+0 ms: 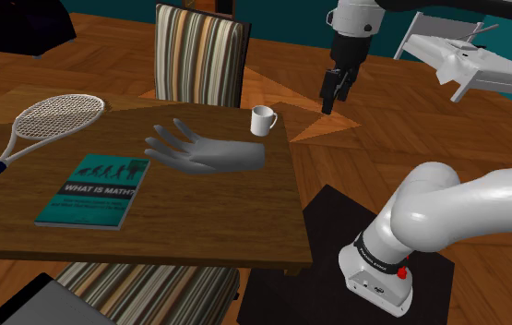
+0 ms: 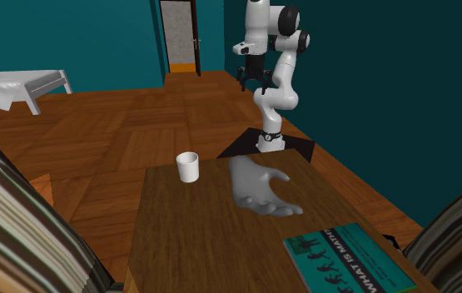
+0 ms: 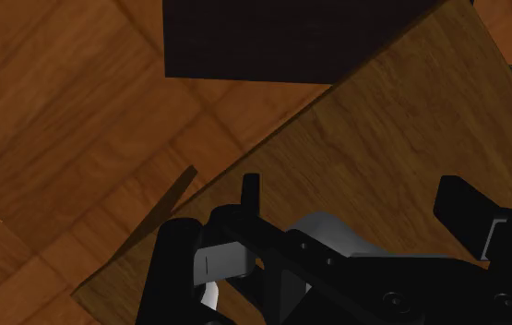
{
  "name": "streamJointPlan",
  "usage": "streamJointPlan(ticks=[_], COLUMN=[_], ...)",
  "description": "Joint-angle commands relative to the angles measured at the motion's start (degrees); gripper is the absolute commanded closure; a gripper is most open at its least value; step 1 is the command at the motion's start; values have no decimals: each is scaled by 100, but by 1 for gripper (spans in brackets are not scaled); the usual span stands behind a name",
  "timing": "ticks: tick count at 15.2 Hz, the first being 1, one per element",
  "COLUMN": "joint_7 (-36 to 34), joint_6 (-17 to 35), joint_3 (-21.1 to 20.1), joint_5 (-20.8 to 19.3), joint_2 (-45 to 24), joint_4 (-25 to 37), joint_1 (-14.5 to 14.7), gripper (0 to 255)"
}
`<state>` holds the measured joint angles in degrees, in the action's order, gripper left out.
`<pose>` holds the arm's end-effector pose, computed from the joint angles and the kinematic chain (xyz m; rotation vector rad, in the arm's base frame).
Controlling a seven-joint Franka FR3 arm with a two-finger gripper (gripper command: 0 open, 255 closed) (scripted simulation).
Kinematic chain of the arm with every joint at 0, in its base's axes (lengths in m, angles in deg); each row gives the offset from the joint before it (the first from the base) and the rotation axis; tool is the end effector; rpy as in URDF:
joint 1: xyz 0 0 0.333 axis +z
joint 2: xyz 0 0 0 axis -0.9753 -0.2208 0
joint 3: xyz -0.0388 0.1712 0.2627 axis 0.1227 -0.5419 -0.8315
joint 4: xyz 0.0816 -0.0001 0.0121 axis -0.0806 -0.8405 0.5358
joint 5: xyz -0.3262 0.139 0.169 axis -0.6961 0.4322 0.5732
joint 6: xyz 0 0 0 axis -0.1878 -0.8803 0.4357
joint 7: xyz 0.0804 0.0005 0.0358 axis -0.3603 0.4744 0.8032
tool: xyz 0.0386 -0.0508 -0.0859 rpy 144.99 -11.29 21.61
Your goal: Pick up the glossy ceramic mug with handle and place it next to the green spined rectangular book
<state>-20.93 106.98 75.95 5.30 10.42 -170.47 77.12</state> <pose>0.2984 -0.0164 0.5907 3.0968 0.0454 -0.1566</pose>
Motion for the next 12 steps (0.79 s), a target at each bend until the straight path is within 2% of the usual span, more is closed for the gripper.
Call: streamJointPlan(ticks=[1,12], joint_7=[0,-356], joint_6=[0,2070], joint_3=[0,169], joint_5=[0,-77], joint_2=[0,-1810], joint_4=[0,44], joint_1=[0,-220], gripper=[0,0])
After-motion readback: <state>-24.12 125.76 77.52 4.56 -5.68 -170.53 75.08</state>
